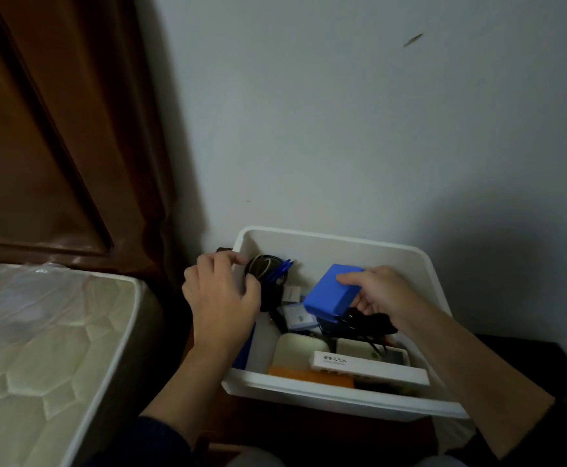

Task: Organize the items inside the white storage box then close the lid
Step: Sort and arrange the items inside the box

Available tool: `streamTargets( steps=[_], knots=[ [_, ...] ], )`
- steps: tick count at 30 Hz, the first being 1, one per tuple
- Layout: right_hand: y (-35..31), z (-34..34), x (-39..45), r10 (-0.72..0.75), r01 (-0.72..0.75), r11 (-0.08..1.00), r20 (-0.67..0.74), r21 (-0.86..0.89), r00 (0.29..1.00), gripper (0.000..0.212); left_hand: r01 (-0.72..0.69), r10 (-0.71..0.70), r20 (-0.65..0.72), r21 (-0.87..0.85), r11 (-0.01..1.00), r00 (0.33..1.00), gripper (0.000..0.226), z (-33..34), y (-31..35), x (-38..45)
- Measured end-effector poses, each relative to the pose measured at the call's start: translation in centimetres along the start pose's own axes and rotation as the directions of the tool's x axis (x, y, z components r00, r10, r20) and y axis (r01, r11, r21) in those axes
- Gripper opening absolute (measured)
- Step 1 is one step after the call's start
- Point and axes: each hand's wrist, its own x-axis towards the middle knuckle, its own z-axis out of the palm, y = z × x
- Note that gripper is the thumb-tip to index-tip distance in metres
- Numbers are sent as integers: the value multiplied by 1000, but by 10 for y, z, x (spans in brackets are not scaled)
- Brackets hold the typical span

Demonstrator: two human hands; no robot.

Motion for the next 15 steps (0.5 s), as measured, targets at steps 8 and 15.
streamTargets(
  steps=[8,15],
  knots=[
    [24,-27,-6,111,-112,989,17,99,994,28,-42,129,929,-122,992,346,23,13,13,-14],
    [41,-1,4,166,-176,974,80,143,983,26,-164,31,961,15,986,274,36,11,16,-10]
  ],
)
